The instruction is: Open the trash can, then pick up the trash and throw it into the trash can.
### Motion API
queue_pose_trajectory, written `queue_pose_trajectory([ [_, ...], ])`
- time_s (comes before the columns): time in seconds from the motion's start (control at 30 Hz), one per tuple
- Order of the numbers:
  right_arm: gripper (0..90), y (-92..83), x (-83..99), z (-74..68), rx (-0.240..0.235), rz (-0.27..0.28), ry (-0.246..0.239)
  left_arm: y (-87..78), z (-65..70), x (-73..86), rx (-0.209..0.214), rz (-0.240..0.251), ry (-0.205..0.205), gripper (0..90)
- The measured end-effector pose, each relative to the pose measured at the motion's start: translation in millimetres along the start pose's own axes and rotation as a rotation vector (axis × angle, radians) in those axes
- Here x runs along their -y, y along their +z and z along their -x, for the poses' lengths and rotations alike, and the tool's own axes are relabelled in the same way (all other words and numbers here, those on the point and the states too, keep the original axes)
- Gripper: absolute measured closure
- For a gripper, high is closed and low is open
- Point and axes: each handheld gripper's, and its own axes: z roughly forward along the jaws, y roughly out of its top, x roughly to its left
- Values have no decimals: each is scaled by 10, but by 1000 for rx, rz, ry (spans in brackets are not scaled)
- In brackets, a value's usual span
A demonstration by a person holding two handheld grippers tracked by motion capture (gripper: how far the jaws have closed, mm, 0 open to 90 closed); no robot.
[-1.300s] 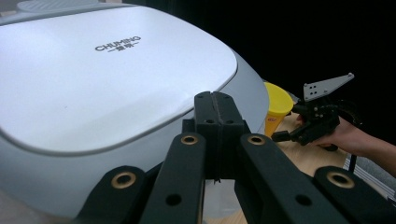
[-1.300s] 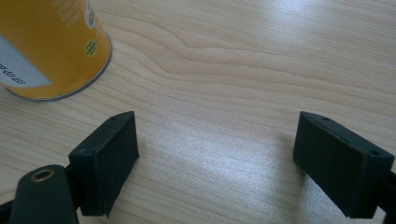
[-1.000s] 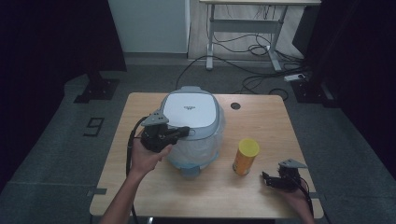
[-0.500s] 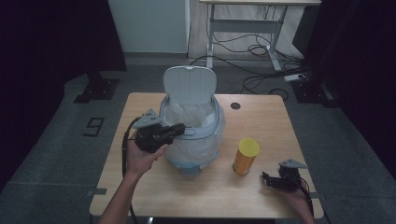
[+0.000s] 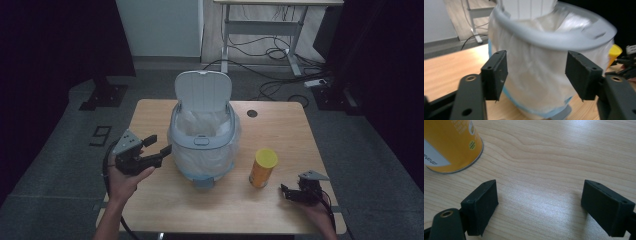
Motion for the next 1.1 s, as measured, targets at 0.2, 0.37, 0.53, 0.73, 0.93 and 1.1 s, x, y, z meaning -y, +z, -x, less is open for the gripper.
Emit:
queue_pose_trajectory([
  [0.2, 134, 0, 0, 0, 0, 0, 0, 165, -84, 347, -32, -72, 7, 243],
  [0.37, 134, 0, -1, 0, 0, 0, 0, 309, -158, 594, -38, -124, -13, 227],
  [0.53, 129, 1, -2, 0, -1, -1, -2, 412, -191, 769, -32, -154, -26, 226],
  [0.73, 125, -49, -23, -11, -32, 37, -13, 502, -164, 851, -39, -184, -4, 226],
  [0.93, 125, -140, -63, -63, -71, 91, -23, 515, -141, 869, -44, -188, 7, 223],
  [1.1, 125, -202, -100, -116, -120, 134, -33, 525, -145, 911, -44, -195, 4, 224],
])
